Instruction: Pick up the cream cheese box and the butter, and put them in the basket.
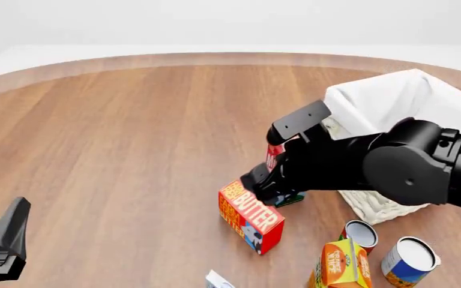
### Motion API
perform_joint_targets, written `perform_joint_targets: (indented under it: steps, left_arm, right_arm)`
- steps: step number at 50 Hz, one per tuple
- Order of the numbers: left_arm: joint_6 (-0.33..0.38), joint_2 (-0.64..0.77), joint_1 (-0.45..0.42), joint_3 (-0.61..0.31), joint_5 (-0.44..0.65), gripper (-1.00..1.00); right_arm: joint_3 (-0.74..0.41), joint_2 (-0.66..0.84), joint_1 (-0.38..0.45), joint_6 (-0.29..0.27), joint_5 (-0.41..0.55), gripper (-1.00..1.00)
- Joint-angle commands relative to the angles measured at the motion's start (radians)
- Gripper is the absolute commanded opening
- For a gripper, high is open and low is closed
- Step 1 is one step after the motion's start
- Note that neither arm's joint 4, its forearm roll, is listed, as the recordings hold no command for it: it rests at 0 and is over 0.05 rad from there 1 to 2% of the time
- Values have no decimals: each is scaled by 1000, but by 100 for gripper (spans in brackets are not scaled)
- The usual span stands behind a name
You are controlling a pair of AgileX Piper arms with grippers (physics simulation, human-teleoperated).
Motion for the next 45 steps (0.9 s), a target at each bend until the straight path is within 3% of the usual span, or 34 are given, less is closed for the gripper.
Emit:
perform_joint_targets:
  steps: [1,22,45]
  left_arm:
    - [0,0,0,0,0,100]
    - [0,0,0,0,0,100]
    - [0,0,0,0,0,100]
  right_arm:
    - [4,26,7,2,-15,100]
    - [52,52,20,44,-80,100]
    - [64,76,-2,19,-104,100]
